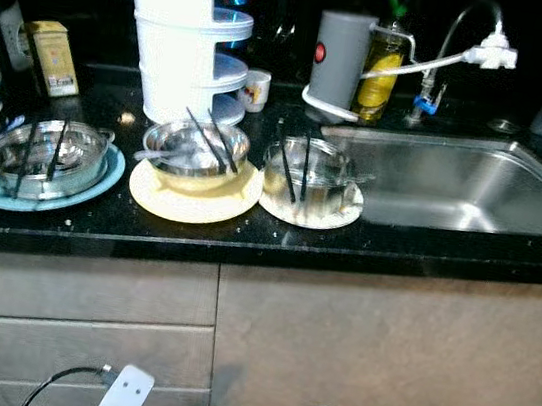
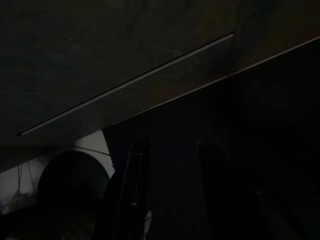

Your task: Kitchen organization

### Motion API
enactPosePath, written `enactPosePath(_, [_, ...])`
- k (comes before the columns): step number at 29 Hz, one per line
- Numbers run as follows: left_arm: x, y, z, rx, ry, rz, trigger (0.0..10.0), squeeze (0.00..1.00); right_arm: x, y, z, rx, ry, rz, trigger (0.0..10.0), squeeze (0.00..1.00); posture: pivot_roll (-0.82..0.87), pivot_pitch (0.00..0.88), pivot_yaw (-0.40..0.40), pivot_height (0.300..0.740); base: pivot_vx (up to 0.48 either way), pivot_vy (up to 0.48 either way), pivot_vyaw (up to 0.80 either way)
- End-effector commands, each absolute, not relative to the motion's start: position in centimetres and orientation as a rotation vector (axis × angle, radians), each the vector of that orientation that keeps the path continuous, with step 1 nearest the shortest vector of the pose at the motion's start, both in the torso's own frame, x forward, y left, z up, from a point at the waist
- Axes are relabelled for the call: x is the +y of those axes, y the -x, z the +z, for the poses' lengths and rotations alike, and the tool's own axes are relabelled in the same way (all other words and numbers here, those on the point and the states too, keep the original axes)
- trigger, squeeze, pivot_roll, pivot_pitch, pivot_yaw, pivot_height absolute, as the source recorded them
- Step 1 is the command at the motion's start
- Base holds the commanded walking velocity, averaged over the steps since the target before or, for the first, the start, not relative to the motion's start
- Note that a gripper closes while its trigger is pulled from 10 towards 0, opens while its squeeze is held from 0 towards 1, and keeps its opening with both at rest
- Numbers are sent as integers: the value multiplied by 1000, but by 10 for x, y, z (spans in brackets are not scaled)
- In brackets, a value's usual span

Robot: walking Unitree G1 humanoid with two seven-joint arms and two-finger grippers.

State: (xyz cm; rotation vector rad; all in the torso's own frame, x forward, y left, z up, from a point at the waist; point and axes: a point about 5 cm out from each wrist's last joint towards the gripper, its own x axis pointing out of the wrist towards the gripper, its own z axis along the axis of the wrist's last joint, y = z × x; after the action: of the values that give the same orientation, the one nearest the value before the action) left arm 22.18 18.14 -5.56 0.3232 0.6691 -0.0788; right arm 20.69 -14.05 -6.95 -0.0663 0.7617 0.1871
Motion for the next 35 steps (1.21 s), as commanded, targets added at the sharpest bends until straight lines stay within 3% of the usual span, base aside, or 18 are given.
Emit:
enactPosePath(1, [190, -219, -55, 656, -319, -37, 10000, 0, -137, -204, -71, 771, 57, 197, 10000, 0, -28, 64, -15, 740, 0, 0, 0])
enactPosePath(8, [200, -228, -35, 477, -308, -17, 10000, 0, -131, -215, -63, 702, 55, 241, 10000, 0, -29, 72, -12, 740, 0, 0, 0])
enactPosePath(13, [201, -230, 21, 120, -266, -85, 10000, 0, -123, -230, -45, 552, 126, 409, 10000, 0, -23, 91, -18, 740, 0, 0, 0])
enactPosePath(14, [201, -230, 21, 120, -266, -85, 10000, 0, -123, -230, -45, 552, 126, 409, 10000, 0, -23, 91, -18, 740, 0, 0, 0])
enactPosePath(17, [198, -220, 65, -93, -295, -94, 10000, 0, -120, -241, -27, 384, 141, 476, 10000, 0, -20, 95, -21, 740, 0, 0, 0])
enactPosePath(24, [184, -235, 114, -280, -210, -83, 10000, 0, -111, -254, 1, 189, 83, 519, 10000, 0, -10, 96, -29, 740, 0, 0, 0])
enactPosePath(25, [181, -242, 128, -330, -191, -88, 10000, 561, -109, -256, 5, 172, 89, 524, 10000, 0, -10, 96, -29, 740, 0, 0, 0])
enactPosePath(26, [178, -246, 140, -366, -165, -97, 10000, 1000, -108, -259, 7, 160, 91, 525, 10000, 0, -10, 96, -29, 740, 0, 0, 0])
enactPosePath(35, [182, -258, 185, -478, -127, -55, 10000, 1000, -104, -260, 13, 124, 84, 526, 10000, 0, -19, 82, -18, 740, 0, 0, 0])
